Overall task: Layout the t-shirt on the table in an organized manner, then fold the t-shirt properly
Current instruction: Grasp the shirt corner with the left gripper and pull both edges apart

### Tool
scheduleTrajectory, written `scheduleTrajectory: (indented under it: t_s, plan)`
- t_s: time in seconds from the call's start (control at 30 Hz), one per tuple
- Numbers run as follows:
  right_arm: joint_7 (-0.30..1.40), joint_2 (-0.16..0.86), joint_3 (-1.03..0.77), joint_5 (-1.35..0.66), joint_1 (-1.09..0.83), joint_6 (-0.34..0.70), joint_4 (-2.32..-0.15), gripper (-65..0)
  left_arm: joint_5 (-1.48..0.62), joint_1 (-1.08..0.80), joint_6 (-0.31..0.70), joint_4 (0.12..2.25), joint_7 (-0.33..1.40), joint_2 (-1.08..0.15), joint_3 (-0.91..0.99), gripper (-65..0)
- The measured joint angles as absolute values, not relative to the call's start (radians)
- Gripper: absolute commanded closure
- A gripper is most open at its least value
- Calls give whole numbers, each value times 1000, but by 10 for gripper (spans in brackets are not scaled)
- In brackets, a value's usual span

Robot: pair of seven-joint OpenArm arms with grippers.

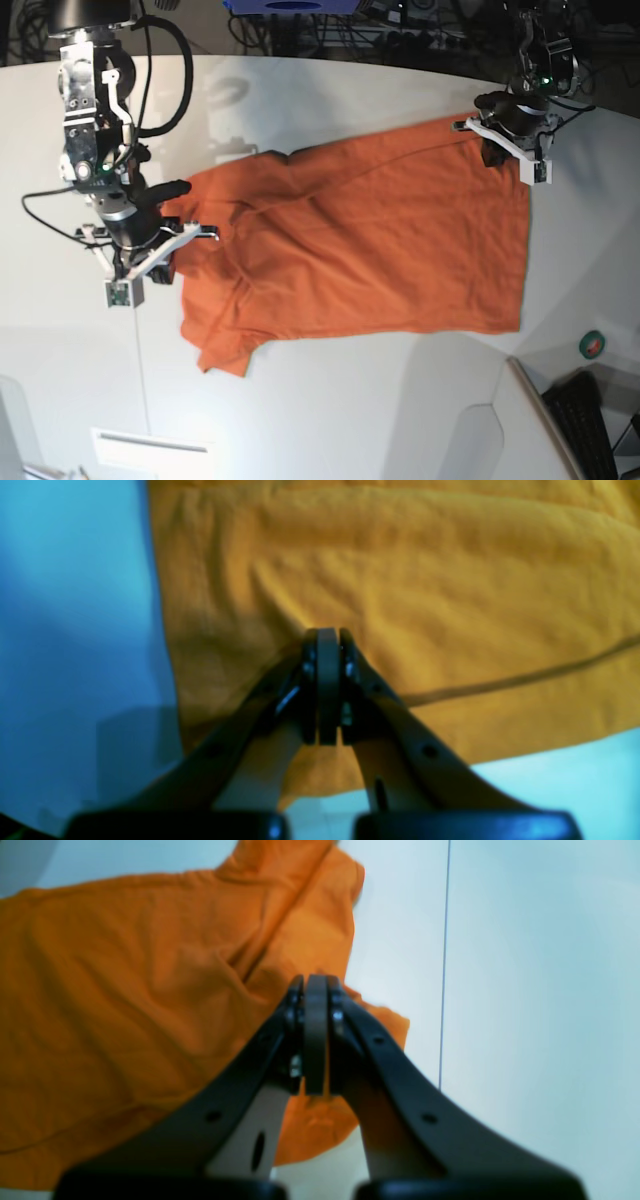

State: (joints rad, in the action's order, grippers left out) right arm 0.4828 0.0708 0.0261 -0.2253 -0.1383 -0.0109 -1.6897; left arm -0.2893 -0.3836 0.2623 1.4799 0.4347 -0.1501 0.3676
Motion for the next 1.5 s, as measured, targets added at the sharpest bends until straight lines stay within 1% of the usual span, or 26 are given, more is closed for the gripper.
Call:
scheduleTrajectory:
  t_s: [0.13, 0.23, 0.3, 0.4, 0.53, 0.8, 1.07, 1.17, 1.27, 1.37, 1.5]
  plan:
    - [488, 72, 27, -225, -139, -11, -1687, 0, -291, -431, 263, 1562, 431, -143, 363, 0]
    - [480, 90, 122, -214, -141, -19, -1670, 0, -291, -466, 263, 1571, 434, -148, 361, 0]
    - [486, 80, 186, -227, -114, -8, -1590, 0, -284, -464, 263, 1536, 431, -150, 367, 0]
    - [496, 64, 213, -230, -31, -2, -1401, 0, -281, -435, 263, 1449, 435, -153, 373, 0]
    - [477, 92, 198, -215, 47, -13, -1271, 0, -289, -377, 263, 1371, 407, -152, 374, 0]
    - [477, 101, 28, -222, 1, -12, -1202, 0, -310, -231, 281, 1211, 376, -207, 363, 0]
    - [432, 96, -25, -233, -67, -14, -1226, 0, -297, -77, 277, 1096, 393, -221, 358, 0]
    - [474, 84, -19, -223, -115, -114, -1310, 0, -289, -42, 263, 1083, 402, -234, 299, 0]
    - [461, 81, -17, -227, -168, -125, -1425, 0, -292, -53, 263, 1111, 414, -234, 280, 0]
    - [439, 82, -18, -225, -158, -126, -1526, 0, -290, -84, 266, 1155, 434, -233, 313, 0]
    - [438, 84, -16, -228, -142, -124, -1560, 0, -289, -161, 262, 1271, 435, -238, 393, 0]
